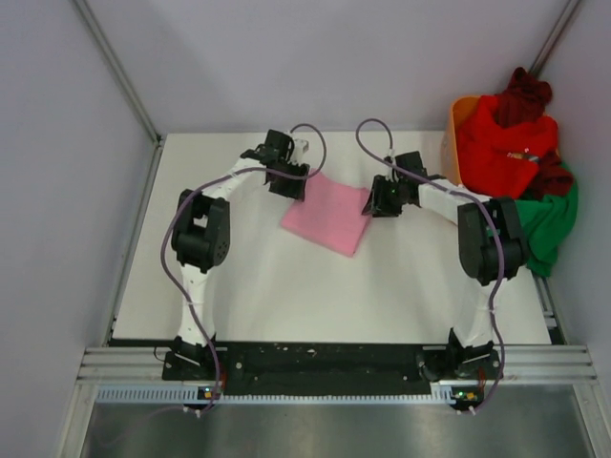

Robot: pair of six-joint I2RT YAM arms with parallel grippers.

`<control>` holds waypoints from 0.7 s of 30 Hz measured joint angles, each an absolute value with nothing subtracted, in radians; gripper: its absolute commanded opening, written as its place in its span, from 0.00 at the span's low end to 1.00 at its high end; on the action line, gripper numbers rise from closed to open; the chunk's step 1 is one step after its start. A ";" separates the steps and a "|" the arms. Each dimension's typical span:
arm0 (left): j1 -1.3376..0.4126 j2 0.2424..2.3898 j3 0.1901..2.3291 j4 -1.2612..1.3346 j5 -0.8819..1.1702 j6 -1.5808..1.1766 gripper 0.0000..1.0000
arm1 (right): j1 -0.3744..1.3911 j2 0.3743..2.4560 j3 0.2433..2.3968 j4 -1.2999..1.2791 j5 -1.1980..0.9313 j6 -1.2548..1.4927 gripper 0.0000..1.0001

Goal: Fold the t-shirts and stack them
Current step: Put the neatly folded tshirt into the corner of the board with the left arm

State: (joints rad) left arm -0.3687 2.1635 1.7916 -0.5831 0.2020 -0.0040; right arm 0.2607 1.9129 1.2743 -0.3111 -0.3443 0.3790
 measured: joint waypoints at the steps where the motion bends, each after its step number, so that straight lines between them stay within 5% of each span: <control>1: -0.362 2.175 1.781 -0.581 0.204 -0.025 0.56 | 0.260 1.924 1.274 -0.301 -0.353 0.391 0.32; 7: -0.337 2.230 1.763 -0.563 0.243 -0.099 0.51 | 0.239 2.003 1.291 -0.254 -0.402 0.446 0.22; 12: -0.337 2.240 1.763 -0.551 0.286 -0.136 0.31 | 0.233 2.043 1.344 -0.253 -0.411 0.458 0.23; 17: -0.330 2.252 1.763 -0.539 0.345 -0.173 0.00 | 0.233 2.064 1.387 -0.263 -0.401 0.454 0.45; 21: -0.310 2.252 1.751 -0.529 0.390 -0.195 0.00 | 0.233 2.064 1.415 -0.284 -0.378 0.425 0.68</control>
State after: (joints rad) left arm -0.3099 2.2517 1.7508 -0.5285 0.3901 -0.1951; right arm 0.2329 2.0640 1.4151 -0.2840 -0.3779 0.4252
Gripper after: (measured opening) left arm 0.019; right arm 0.500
